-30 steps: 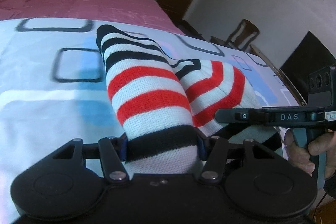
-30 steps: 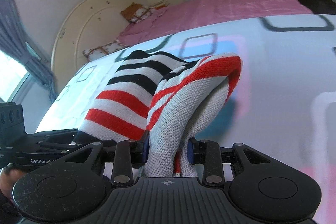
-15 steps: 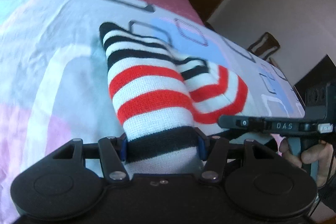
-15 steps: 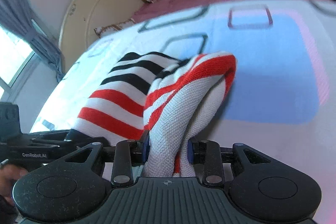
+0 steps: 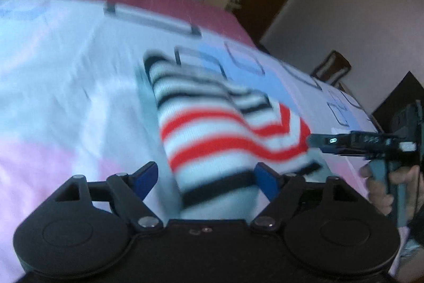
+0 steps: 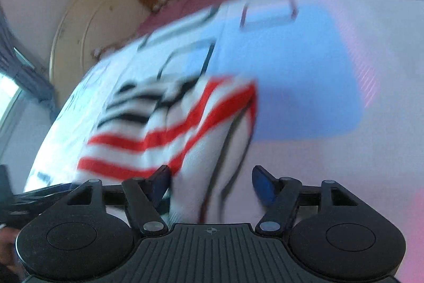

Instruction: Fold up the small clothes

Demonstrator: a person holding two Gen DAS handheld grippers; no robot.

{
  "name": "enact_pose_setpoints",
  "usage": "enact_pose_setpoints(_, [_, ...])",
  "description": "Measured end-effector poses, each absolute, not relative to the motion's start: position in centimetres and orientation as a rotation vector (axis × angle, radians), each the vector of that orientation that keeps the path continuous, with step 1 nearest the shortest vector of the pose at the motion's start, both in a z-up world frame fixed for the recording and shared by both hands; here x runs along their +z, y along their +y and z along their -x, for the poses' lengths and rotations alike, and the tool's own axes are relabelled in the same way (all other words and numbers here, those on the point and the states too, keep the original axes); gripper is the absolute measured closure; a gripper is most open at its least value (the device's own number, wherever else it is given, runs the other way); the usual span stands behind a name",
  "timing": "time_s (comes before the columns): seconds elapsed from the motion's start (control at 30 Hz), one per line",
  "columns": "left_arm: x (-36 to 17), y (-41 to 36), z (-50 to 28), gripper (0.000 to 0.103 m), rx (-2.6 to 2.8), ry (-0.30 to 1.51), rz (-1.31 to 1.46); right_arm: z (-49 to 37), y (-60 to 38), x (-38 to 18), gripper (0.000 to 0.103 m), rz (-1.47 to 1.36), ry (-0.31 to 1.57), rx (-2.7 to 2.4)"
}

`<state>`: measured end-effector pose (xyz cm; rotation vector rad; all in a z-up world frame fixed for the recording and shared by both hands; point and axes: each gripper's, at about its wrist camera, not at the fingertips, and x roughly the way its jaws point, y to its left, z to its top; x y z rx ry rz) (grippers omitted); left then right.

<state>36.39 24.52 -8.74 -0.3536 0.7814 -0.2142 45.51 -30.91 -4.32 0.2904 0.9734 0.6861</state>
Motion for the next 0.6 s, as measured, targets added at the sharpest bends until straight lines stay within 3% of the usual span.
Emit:
enact_pose_setpoints(0.03, [-8.0, 24.4, -36.8, 0.040, -0.217, 0.760, 0.327, -45.9, -31.1, -3.8, 0.052, -0.294, 0.951, 0.686])
enact_pose_setpoints(0.07, [-7.5, 24.2, -37.5, 0.054, -0.234, 0.749, 0.308, -46.3, -30.8, -3.3, 0.058, -0.282, 0.936, 0.688])
enact_pose_setpoints(0.17, [-7.1, 22.9, -40.3, 0.060, -0.267, 0.765, 0.254, -47.6, -28.7, -2.7, 0.081, -0.235, 0.923, 0.708])
enact_pose_setpoints(0.37, [-9.0, 21.8, -42.9, 0.066, -0.280, 0.847, 0.211, -48.6, -25.1, -5.4, 0.082, -0.031, 0.932, 0.705])
enact_pose_setpoints(0.6, [-9.5, 22.2, -42.1, 0.066, -0.291, 0.835, 0.217, -48.7, -25.7, -6.6, 0.082, -0.067, 0.931, 0.676])
